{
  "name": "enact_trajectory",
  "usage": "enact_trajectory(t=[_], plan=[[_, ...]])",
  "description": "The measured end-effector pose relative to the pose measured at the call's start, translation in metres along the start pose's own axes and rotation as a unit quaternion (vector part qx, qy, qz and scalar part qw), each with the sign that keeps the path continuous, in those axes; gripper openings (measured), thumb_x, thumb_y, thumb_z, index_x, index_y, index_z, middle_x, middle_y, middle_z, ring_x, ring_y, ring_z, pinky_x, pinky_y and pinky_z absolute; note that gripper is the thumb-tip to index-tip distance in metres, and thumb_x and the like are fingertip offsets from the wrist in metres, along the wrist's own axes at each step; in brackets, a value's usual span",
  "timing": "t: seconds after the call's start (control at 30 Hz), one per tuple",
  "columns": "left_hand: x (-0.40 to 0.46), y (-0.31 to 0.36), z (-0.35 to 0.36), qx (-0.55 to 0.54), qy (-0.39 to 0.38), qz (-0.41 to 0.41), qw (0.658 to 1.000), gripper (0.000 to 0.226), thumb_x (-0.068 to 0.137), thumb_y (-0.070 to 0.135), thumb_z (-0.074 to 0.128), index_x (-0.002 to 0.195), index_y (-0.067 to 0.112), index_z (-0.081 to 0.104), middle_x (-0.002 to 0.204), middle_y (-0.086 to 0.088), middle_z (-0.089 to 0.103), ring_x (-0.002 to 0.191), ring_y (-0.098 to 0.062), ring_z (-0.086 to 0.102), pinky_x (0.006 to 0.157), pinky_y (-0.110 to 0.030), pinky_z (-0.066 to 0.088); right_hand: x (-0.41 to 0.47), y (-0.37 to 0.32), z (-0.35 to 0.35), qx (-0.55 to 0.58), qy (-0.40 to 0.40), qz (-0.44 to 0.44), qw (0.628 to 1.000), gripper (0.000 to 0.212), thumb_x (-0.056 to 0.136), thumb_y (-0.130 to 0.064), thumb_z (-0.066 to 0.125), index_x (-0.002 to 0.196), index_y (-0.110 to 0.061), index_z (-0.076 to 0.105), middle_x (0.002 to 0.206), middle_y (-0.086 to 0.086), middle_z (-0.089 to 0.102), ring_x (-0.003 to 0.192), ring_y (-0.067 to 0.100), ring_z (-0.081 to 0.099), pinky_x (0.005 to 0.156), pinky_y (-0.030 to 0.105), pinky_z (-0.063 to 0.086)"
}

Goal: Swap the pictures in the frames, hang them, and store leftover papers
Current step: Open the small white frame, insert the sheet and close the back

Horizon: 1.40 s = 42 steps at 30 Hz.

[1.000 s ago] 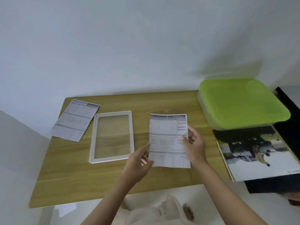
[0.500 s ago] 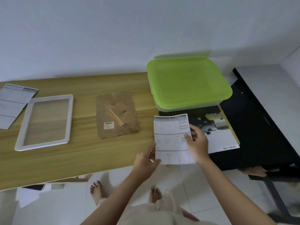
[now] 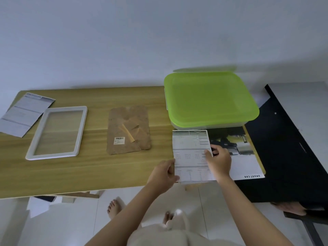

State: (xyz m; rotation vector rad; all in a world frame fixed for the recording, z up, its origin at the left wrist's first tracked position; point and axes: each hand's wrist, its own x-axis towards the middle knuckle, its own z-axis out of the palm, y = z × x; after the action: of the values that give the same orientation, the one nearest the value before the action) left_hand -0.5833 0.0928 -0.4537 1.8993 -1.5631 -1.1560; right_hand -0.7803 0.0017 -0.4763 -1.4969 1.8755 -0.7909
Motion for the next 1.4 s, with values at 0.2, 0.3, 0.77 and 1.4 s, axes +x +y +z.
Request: enact_trajectory(t=[0.2, 0.3, 0.77, 1.4], plan=[[0.0, -0.002, 0.001, 0.024, -0.005, 0.002, 1.0, 0.062, 0.08, 0.023, 0.067, 0.137, 0.021, 0.042, 0.088, 0.01, 0.045, 0.079, -0.012, 0.051, 0.078, -0.028, 0.051, -0.001, -0.001, 0.002, 0.009, 0.019, 0.013, 1.0, 0.024, 0.084, -0.023, 0.068, 0.106, -0.016, 0.065, 0.099, 0.005, 0.058, 0.082, 0.016, 0.056, 0.058, 0.017, 0.036], [0.001, -0.002, 0.001, 0.039, -0.01, 0.006, 0.999, 0.063, 0.081, 0.025, 0.066, 0.138, 0.022, 0.039, 0.09, 0.009, 0.044, 0.081, -0.013, 0.052, 0.081, -0.032, 0.052, 0.002, -0.001, 0.001, -0.009, 0.015, 0.011, 1.0, 0.024, 0.084, -0.024, 0.067, 0.106, -0.016, 0.065, 0.102, 0.007, 0.058, 0.084, 0.018, 0.057, 0.061, 0.024, 0.04], [-0.023, -0.063, -0.079, -0.086, 0.085, 0.008, 0.993, 0.044, 0.082, 0.023, 0.065, 0.125, 0.022, 0.054, 0.086, 0.012, 0.057, 0.07, -0.004, 0.057, 0.067, -0.021, 0.05, -0.036, -0.068, 0.077, -0.121, 0.086, -0.162, 0.976, 0.02, 0.078, -0.007, 0.068, 0.097, -0.009, 0.071, 0.089, 0.013, 0.061, 0.085, 0.037, 0.055, 0.067, 0.041, 0.047], [-0.085, -0.311, -0.413, -0.07, 0.316, -0.123, 0.938, 0.026, 0.084, 0.019, 0.064, 0.11, 0.015, 0.063, 0.091, 0.006, 0.063, 0.08, -0.003, 0.059, 0.07, -0.009, 0.043, -0.148, -0.36, 0.406, -0.021, -0.111, -0.28, 0.953, 0.023, 0.082, -0.014, 0.065, 0.105, -0.013, 0.065, 0.093, 0.003, 0.065, 0.09, 0.026, 0.061, 0.08, 0.04, 0.049]])
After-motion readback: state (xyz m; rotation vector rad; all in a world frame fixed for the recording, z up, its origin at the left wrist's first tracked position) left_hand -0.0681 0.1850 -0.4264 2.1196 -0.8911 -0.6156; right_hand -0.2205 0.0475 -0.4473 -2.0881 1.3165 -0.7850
